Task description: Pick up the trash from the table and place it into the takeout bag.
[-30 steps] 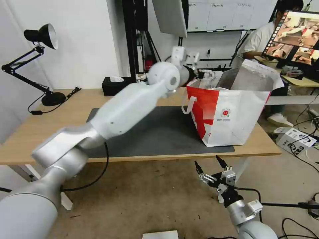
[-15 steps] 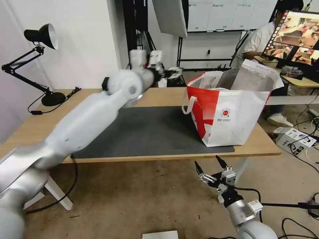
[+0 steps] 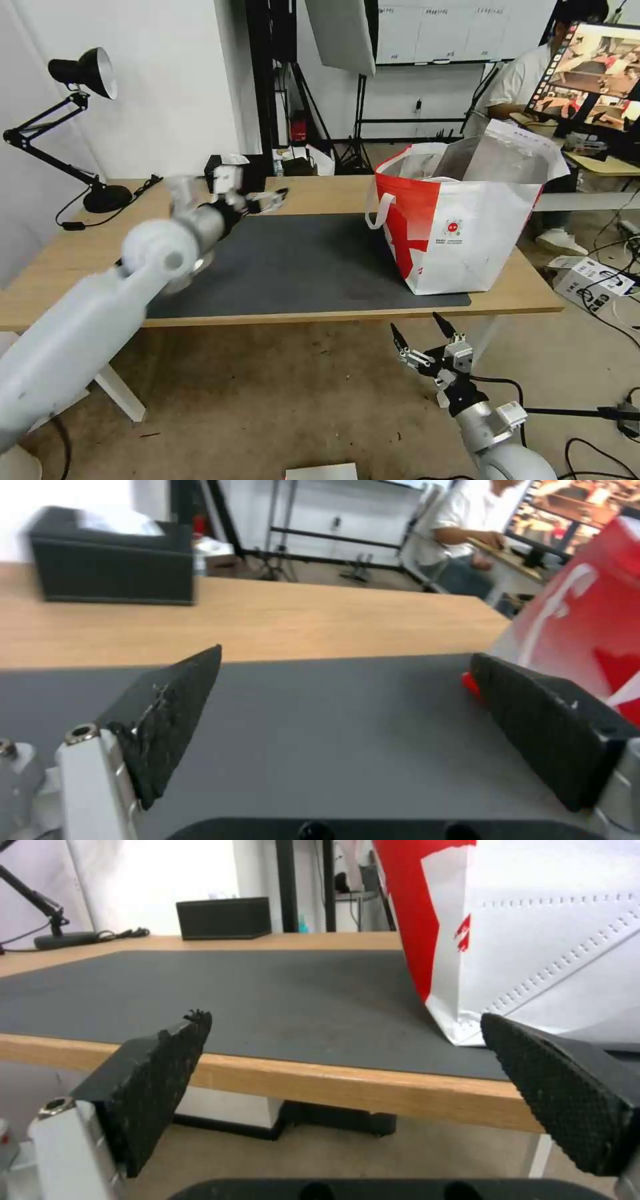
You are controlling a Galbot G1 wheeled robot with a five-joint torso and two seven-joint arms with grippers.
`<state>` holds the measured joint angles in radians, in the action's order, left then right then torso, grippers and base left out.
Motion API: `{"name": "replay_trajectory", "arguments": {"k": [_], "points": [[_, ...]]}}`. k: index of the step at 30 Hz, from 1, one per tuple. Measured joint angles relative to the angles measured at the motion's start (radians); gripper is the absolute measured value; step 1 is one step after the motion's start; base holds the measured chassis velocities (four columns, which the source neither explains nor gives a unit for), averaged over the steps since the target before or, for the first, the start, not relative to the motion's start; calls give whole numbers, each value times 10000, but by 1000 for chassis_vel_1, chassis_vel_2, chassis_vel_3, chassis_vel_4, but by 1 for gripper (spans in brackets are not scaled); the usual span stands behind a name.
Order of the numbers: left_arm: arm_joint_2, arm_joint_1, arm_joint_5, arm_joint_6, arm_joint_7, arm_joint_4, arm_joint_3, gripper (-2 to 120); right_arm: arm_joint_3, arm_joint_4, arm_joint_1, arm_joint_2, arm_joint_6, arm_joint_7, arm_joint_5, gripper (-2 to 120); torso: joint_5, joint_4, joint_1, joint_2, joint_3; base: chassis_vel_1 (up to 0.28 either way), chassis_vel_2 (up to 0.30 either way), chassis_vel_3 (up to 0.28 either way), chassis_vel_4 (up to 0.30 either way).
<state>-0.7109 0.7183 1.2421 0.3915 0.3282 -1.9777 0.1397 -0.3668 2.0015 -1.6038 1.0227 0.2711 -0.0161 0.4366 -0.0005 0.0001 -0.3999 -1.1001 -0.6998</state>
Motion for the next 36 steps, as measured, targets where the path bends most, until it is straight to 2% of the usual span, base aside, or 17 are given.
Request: {"name": "replay_trajectory", "arguments": {"k": [1,4,5,8,9,11,12,13,15,16,18,19,22,26,36], "points": [[0,0,0,0,0,0,0,100,0,0,0,0,0,0,0,100,0,0,0,0,0,0,0,0,0],[-17,2062,-963,-904,-223,-510,1114,100,0,1,0,0,0,0,0,100,1,3,0,0,0,0,0,0,0],[-17,2062,-963,-904,-223,-510,1114,100,0,1,0,0,0,0,0,100,1,3,0,0,0,0,0,0,0],[-608,3132,-2451,-2350,-513,-362,1271,100,0,1,0,1,0,0,0,100,2,-4,1,0,0,0,0,0,0],[-608,3132,-2451,-2350,-513,-362,1271,100,0,1,0,1,0,0,0,100,2,-4,1,0,0,0,0,0,0],[-1042,3998,-3746,-3529,-802,-210,1640,100,-1,1,0,0,0,0,0,100,5,-8,-2,1,-1,0,0,0,0],[-1042,3998,-3746,-3529,-802,-210,1640,100,-1,1,0,0,0,0,0,100,5,-8,-2,1,-1,0,0,0,0],[-1313,4568,-4356,-4046,-927,-146,1983,100,0,0,0,0,0,-1,0,100,6,-5,-1,1,-1,0,0,0,0],[-1714,5544,-5017,-4597,-1056,-130,2522,100,0,0,-1,1,0,0,0,100,3,0,0,0,0,0,0,0,0],[-1714,5544,-5017,-4597,-1056,-130,2522,100,0,0,-1,1,0,0,0,100,3,0,0,0,0,0,0,0,0],[-2153,6542,-5577,-4901,-1086,-224,3122,100,0,1,0,0,0,1,0,100,4,0,0,0,0,0,0,0,0],[-2153,6542,-5577,-4901,-1086,-224,3122,100,0,1,0,0,0,1,0,100,4,0,0,0,0,0,0,0,0],[-2710,7447,-6274,-5309,-1112,-251,3693,100,-1,1,-1,0,0,0,0,100,6,-1,0,0,0,0,0,0,0],[-3219,8015,-6914,-5617,-1119,-247,4009,100,-1,0,-1,0,0,0,0,100,7,-2,0,0,0,0,0,0,0],[-4333,8832,-7707,-5977,-1452,-197,4250,100,0,1,-1,0,0,0,0,100,6,-2,0,0,-1,0,0,0,0]]}}
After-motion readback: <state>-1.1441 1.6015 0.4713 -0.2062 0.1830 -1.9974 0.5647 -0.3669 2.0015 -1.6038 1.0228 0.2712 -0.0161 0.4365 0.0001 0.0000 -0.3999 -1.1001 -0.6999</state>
